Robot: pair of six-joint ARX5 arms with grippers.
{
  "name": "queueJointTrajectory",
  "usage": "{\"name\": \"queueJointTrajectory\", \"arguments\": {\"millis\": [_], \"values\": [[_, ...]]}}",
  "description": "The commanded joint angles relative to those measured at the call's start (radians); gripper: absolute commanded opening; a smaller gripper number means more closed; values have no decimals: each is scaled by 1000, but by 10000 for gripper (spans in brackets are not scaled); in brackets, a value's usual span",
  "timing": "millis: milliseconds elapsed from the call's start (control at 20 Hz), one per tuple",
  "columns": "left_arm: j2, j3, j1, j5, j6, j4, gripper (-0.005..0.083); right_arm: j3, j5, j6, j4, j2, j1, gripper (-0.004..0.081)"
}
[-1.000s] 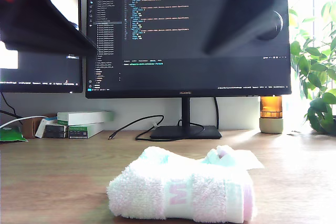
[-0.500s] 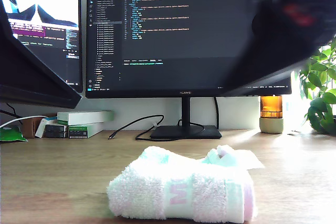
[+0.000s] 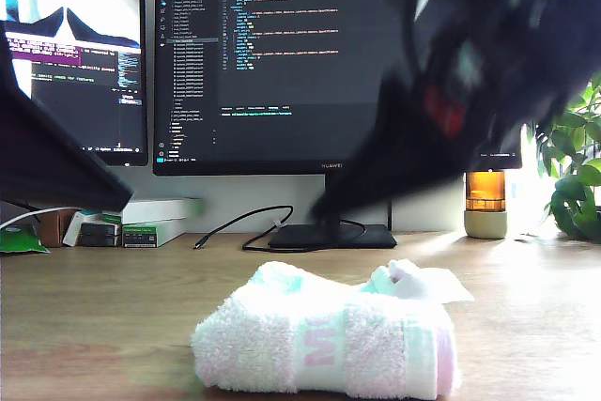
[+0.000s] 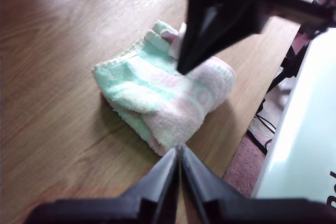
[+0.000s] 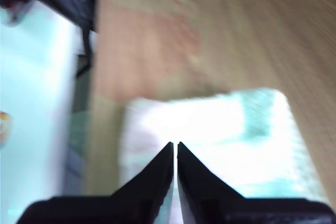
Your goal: Fold the tea towel to a neat square and place it to the right
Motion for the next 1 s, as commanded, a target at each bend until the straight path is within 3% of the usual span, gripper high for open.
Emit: {"name": "queueJointTrajectory", "arguments": {"millis": [0, 300, 400, 600, 800, 950], "values": [[4, -9, -4, 0, 0, 2, -20, 0, -6, -7, 40, 33, -13, -12], [4, -9, -4, -8, -1, 2, -20, 2, -6, -29, 41, 175, -21, -12], [4, -9, -4, -8, -1, 2, -20, 2, 38, -13, 34, 221, -21, -12], [4, -9, -3, -11, 0, -6, -20, 2, 297, 146, 23, 245, -27, -12], [4, -9, -3, -30, -1, -23, -20, 2, 576, 396, -3, 245, -72, -12], [4, -9, -3, -43, -8, -24, -20, 2, 686, 591, -107, 245, -123, -12]]}}
